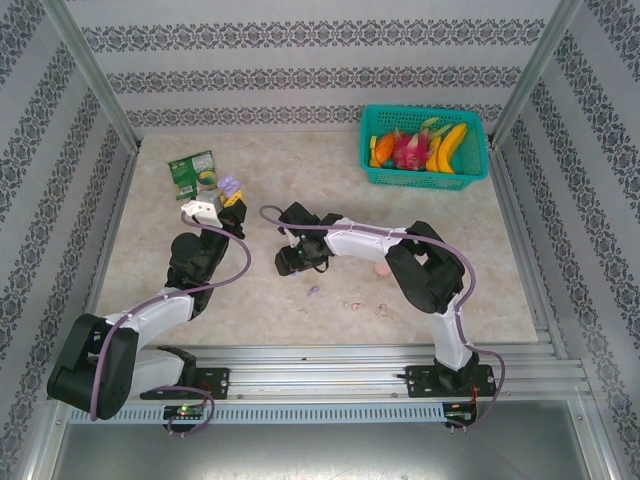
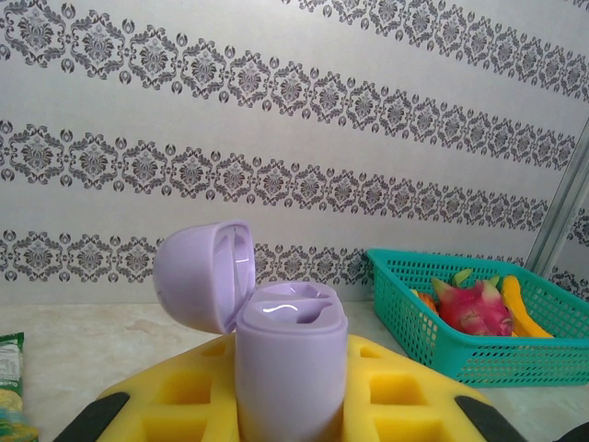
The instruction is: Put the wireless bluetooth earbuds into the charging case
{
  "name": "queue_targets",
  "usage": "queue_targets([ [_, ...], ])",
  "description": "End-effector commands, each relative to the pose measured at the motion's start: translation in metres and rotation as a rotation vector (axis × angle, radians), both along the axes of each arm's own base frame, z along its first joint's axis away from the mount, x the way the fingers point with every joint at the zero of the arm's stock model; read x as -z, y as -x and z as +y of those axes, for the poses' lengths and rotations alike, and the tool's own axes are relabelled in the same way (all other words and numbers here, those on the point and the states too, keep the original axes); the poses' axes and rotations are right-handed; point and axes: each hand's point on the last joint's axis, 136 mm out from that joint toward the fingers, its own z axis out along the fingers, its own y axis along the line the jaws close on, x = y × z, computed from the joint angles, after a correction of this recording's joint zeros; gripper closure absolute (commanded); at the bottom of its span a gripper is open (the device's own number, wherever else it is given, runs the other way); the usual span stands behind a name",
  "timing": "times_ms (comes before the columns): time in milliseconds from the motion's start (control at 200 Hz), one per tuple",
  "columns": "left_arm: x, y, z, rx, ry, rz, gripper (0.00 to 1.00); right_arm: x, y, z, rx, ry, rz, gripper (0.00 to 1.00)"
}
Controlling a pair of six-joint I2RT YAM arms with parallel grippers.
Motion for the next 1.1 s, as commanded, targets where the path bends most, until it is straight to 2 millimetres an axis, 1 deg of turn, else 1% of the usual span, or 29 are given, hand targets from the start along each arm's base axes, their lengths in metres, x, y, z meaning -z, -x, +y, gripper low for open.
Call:
queue_targets([
  [0, -0.021, -0.001, 0.003, -0.001, 0.022, -0.045, 1.00, -0.003, 0.012, -0.002, -0.009, -0.022, 0.027, 0.43],
  [200, -0.021, -0.001, 0.002, 0.002, 0.021, -0.043, 1.00, -0.004, 0.031, 0.001, -0.022, -0.038, 0.042, 0.44],
  [335, -0.021, -0.001, 0.002, 0.003, 0.019, -0.044, 1.00, -0.009, 0.045, 0.004, -0.038, -0.052, 0.045, 0.44],
  [405, -0.021, -0.001, 0.002, 0.004, 0.019, -0.043, 1.00, -0.013, 0.048, 0.004, -0.040, -0.056, 0.036, 0.44],
  [470, -0.021, -0.001, 0.002, 0.004, 0.019, -0.044, 1.00, -0.017, 0.048, 0.002, -0.032, -0.054, 0.023, 0.44],
  [540, -0.021, -0.001, 0.002, 0.004, 0.018, -0.044, 1.00, -0.020, 0.043, -0.004, -0.009, -0.033, -0.010, 0.45],
  [684, -0.021, -0.001, 0.002, 0.003, 0.020, -0.046, 1.00, -0.022, 0.026, -0.027, 0.108, 0.091, -0.062, 0.45],
  [834, -0.021, -0.001, 0.003, -0.002, 0.018, -0.047, 1.00, -0.024, 0.016, -0.035, 0.254, 0.132, -0.060, 0.43],
  [909, -0.020, -0.001, 0.003, -0.004, 0.017, -0.045, 1.00, -0.022, 0.014, -0.039, 0.338, 0.151, -0.039, 0.43],
  [1099, -0.020, -0.001, 0.004, -0.011, 0.020, -0.047, 1.00, -0.014, 0.011, -0.038, 0.495, 0.163, -0.003, 0.44],
])
